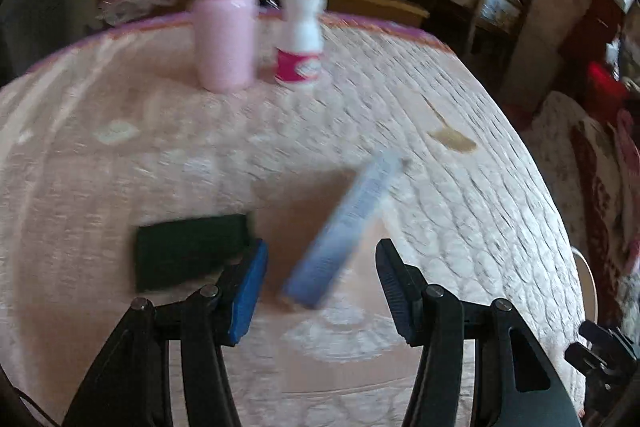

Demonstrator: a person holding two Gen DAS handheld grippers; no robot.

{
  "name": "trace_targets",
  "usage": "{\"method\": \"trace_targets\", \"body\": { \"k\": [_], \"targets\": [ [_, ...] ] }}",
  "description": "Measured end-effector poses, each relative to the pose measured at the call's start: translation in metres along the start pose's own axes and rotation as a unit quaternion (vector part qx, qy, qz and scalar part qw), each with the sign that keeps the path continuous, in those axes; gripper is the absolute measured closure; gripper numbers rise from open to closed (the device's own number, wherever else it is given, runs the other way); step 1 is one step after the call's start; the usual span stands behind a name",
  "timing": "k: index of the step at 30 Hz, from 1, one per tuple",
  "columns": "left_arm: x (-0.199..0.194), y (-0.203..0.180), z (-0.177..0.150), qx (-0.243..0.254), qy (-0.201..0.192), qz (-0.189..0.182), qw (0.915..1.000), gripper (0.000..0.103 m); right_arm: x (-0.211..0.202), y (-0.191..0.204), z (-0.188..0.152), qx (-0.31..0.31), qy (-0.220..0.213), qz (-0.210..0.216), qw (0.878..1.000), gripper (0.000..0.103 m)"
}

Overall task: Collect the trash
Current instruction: 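Move both grippers back toward the packet and medicine box on the mattress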

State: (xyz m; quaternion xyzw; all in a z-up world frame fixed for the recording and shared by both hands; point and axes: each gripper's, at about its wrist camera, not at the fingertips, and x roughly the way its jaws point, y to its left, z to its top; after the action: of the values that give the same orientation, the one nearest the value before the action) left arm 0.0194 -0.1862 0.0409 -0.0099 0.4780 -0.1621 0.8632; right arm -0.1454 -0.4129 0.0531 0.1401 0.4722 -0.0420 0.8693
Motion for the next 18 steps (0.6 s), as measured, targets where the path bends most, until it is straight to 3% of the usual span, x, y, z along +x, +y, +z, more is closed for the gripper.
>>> {"method": "trace_targets", "body": {
  "k": [5,8,14,18],
  "targets": [
    [-0.003,-0.027,-0.014,0.039,0.009,-0.065,0.9971,0.046,0.01,-0.002,0.004,0.006,0.009,-0.005,1.0,0.033],
    [-0.019,-0.021,-0.015,0.048,0.008,-0.074,0.9961,0.046,0.015,0.003,0.009,0.004,0.014,-0.005,1.0,0.033],
    [-0.045,0.033,-0.018,0.042,-0.009,-0.014,0.999,0.046,0.033,0.035,0.027,-0.013,0.013,0.02,1.0,0.032],
    [-0.045,0.087,-0.016,0.009,-0.007,0.031,0.9995,0.046,0.056,0.072,0.041,-0.025,0.017,0.048,0.998,0.031]
  ]
}}
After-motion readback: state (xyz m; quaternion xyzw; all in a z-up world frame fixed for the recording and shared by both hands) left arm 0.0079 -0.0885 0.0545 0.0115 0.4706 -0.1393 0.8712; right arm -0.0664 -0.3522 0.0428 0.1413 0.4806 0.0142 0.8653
